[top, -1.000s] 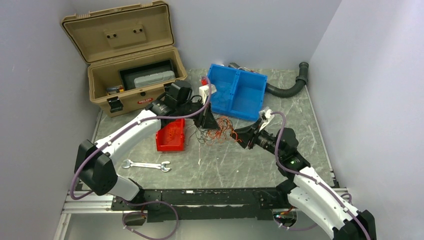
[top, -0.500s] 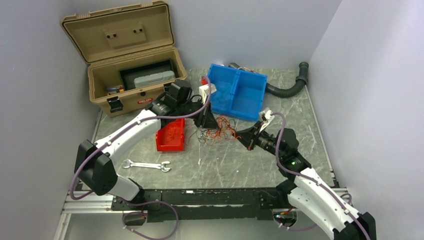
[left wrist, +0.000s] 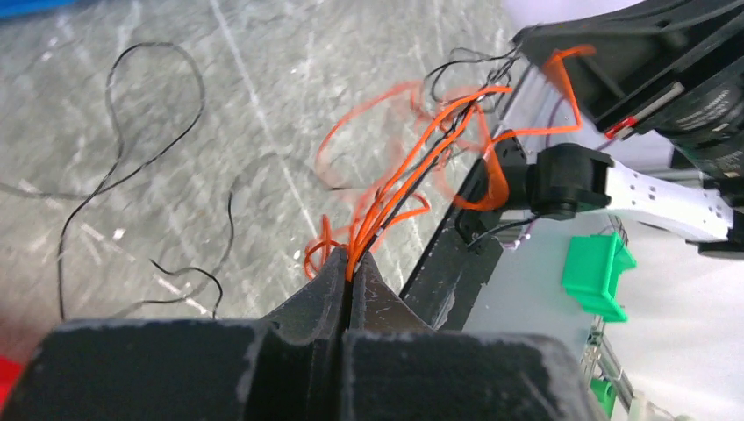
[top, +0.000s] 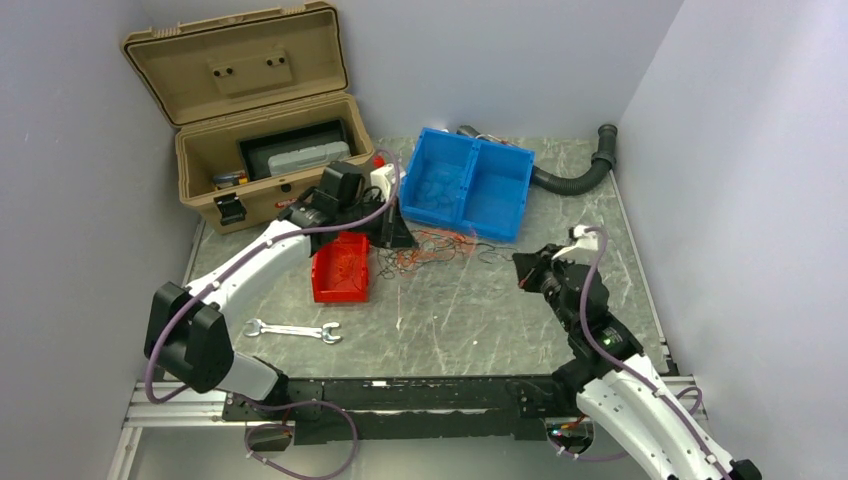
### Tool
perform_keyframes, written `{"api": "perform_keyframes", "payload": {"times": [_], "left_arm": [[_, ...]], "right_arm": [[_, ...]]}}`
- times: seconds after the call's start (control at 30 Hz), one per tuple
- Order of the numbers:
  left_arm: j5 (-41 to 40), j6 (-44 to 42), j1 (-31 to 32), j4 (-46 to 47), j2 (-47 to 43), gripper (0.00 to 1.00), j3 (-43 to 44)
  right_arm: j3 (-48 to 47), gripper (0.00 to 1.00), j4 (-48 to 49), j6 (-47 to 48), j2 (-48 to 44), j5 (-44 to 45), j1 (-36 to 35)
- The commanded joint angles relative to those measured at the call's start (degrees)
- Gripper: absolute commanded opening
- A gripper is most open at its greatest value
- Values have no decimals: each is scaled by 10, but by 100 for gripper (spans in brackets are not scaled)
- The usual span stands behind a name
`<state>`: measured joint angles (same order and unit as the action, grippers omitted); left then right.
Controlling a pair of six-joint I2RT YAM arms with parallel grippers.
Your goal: Untangle the cables
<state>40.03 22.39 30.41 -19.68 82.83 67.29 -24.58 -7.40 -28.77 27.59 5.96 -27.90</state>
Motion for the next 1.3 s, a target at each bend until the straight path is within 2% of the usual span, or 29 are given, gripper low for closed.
{"api": "perform_keyframes", "payload": {"times": [0.0, 0.1, 0.23, 0.37, 0.47, 0.53, 0.57, 0.73, 0.8, 0.87, 1.0, 1.07, 1.17, 1.27], "left_arm": [[-53, 20, -34, 2, -36, 0, -28], [-60, 34, -57, 16, -46, 0, -58], [-90, 48, -78, 25, -60, 0, -87], [-101, 71, -101, 46, -71, 0, -114], [-61, 78, -106, 76, -61, 0, -125], [-49, 80, -106, 78, -49, 0, -122], [-42, 80, -106, 81, -44, 0, -123], [-20, 72, -96, 96, -39, 0, -129], [-39, 53, -80, 78, -38, 0, -121], [-64, 43, -69, 59, -41, 0, -112], [-83, 35, -63, 53, -48, 0, -109], [-73, 31, -62, 55, -49, 13, -109], [-82, 21, -55, 50, -53, 40, -106], [-97, 8, -45, 37, -56, 54, -101]], "right_arm": [[-61, 0, -200, -159, 4, 325, 5], [-87, 0, -330, -273, 17, 438, 9], [-113, 0, -453, -406, 10, 518, 10], [-134, 0, -530, -484, -1, 569, 10], [-140, 0, -480, -400, -2, 572, 11], [-148, 0, -485, -403, 4, 575, 10], [-149, 0, -456, -351, 6, 567, 10], [-145, 0, -286, -139, 24, 433, 10], [-144, 0, -261, -114, 39, 374, 11], [-143, 0, -260, -108, 54, 353, 12], [-150, 0, -291, -133, 95, 370, 15], [-164, 0, -310, -136, 124, 367, 19], [-184, 0, -331, -141, 149, 364, 19], [-193, 0, -313, -119, 133, 360, 20]]}}
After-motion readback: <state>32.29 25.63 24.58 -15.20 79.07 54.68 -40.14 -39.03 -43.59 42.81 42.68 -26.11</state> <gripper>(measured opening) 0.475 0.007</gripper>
